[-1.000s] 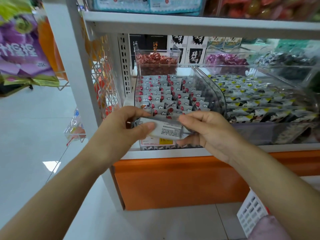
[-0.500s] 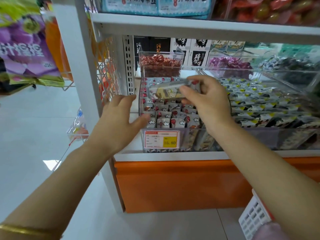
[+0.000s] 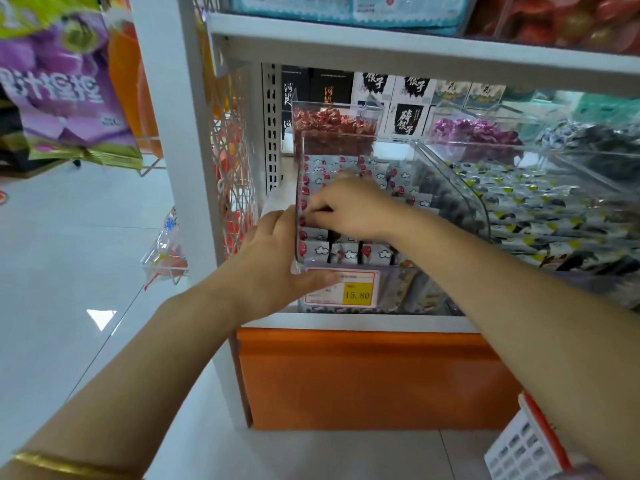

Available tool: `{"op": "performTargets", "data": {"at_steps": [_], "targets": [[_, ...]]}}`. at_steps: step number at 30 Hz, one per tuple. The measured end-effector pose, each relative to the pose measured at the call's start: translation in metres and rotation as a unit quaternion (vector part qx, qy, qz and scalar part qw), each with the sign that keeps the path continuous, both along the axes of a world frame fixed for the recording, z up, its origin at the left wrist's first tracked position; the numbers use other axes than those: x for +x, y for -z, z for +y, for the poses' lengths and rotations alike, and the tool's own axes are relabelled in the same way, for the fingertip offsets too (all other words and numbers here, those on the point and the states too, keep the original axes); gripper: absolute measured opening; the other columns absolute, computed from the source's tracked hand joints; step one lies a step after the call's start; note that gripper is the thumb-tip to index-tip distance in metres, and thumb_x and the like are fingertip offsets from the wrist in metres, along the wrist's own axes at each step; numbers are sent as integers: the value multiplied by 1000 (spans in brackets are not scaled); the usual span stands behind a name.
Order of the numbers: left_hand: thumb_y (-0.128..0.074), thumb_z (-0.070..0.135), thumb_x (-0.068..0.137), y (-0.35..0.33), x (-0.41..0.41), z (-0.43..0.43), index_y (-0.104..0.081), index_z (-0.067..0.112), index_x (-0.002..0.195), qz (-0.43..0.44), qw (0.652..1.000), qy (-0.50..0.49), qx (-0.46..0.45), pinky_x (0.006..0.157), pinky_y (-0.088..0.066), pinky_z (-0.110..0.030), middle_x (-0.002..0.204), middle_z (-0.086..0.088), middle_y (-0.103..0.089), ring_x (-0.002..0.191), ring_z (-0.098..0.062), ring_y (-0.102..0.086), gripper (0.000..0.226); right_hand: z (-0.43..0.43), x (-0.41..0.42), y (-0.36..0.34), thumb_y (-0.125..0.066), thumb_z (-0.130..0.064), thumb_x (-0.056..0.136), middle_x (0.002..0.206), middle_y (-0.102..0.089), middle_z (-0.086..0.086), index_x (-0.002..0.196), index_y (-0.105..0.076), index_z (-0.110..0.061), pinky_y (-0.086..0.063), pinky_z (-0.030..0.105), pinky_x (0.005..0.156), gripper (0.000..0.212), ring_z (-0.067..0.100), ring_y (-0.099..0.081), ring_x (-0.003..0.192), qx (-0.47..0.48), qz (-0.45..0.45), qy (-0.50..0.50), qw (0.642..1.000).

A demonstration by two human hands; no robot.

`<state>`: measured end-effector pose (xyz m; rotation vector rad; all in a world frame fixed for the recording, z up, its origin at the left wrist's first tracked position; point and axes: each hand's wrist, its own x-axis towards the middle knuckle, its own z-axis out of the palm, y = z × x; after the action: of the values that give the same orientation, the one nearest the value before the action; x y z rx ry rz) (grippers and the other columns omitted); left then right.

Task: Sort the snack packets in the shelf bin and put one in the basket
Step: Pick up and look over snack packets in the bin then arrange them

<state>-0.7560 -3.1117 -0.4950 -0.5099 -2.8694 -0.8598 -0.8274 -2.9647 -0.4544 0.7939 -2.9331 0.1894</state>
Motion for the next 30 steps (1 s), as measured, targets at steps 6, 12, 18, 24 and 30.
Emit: {"op": "performTargets", "data": {"at_steps": [6, 12, 18, 24, 30], "targets": [[-61, 60, 73, -1, -5, 0, -11, 28, 145, -19, 1000, -1, -11, 109, -25, -41, 148, -3, -29, 136, -23, -24, 93, 5, -15, -20, -54, -15, 93, 90, -69, -2, 102, -70, -11, -51, 33, 84, 18, 20, -66, 88, -229, -22, 26, 973], [-61, 58, 74, -2, -5, 0, -14, 29, 144, -19, 1000, 3, -17, 108, -28, -41, 145, -3, -32, 134, -23, -28, 89, -13, -32, -6, -66, -28, 85, 104, -68, 0, 86, -70, -18, -43, 38, 93, 11, 22, -50, 113, -36, 33, 40, 998], [-60, 56, 76, -6, -3, -1, -24, 25, 141, -10, 1000, -9, -16, 106, -31, -41, 141, -3, -35, 131, -25, -31, 80, -11, -21, -15, -67, -16, 85, 82, -61, -8, 76, -62, -18, -50, 31, 79, 10, 6, -56, 78, -196, 51, 42, 978], [-56, 50, 82, -10, 7, 1, -22, 17, 146, 62, 996, -70, 13, 107, -28, -37, 149, -5, -28, 136, -23, -26, 80, 24, 30, -21, -62, -14, 88, 84, -60, -3, 80, -59, -17, -52, 29, 67, 9, 15, -60, 75, -411, 202, 72, 886], [-59, 35, 86, -18, 24, 10, -47, 15, 129, 172, 967, -106, 154, 72, -41, -11, 112, 0, -49, 84, -5, -53, 49, 57, 91, -1, -57, -6, 91, 78, -64, 5, 80, -58, -13, -55, 22, 51, 13, 12, -66, 59, -620, 33, 93, 778]]}}
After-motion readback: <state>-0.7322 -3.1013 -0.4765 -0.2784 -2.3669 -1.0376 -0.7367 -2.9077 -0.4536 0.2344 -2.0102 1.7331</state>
